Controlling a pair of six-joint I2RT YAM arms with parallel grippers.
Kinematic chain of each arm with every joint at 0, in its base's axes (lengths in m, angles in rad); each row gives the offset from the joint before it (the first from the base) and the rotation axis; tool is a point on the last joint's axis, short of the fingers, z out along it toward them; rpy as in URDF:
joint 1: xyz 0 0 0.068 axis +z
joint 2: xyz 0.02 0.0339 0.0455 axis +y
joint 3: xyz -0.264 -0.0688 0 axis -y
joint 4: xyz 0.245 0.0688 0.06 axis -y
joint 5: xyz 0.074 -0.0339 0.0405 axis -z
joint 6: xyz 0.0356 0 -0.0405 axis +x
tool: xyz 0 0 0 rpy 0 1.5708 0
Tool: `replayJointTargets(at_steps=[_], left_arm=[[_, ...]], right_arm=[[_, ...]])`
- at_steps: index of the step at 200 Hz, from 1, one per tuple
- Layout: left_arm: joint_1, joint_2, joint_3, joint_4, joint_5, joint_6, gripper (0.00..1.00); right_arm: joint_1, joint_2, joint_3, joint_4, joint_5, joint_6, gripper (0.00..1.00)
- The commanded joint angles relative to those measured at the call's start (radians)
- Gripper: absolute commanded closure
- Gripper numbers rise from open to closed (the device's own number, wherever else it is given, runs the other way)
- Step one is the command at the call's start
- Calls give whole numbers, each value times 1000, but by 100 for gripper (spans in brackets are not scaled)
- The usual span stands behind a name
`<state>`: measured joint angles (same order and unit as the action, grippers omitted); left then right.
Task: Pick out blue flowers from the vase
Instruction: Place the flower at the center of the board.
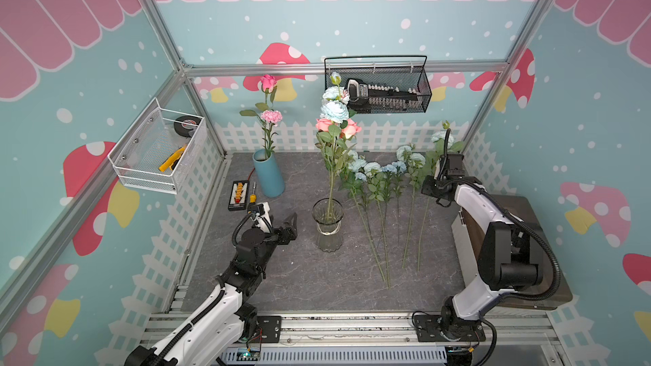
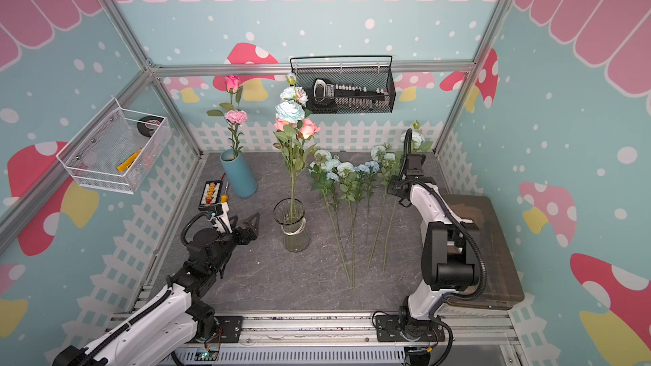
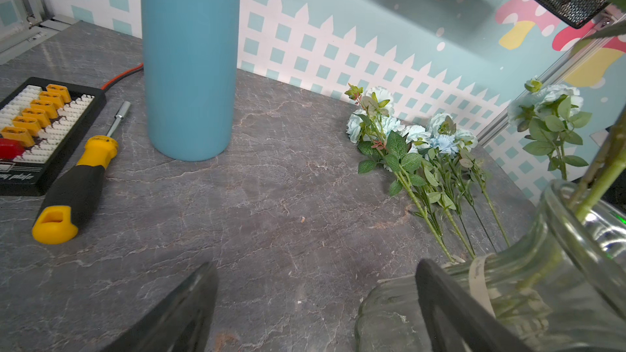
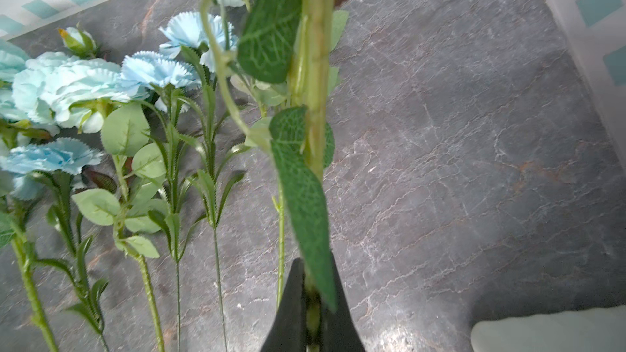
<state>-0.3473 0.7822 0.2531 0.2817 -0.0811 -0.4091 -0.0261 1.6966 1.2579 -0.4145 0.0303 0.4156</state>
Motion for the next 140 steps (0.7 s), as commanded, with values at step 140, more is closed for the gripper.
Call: replayJointTargets(at_steps=[140], left_arm=[[8, 43, 37, 1, 18, -11, 8]], right_arm=[[-2, 267, 87, -14, 69, -51, 98]])
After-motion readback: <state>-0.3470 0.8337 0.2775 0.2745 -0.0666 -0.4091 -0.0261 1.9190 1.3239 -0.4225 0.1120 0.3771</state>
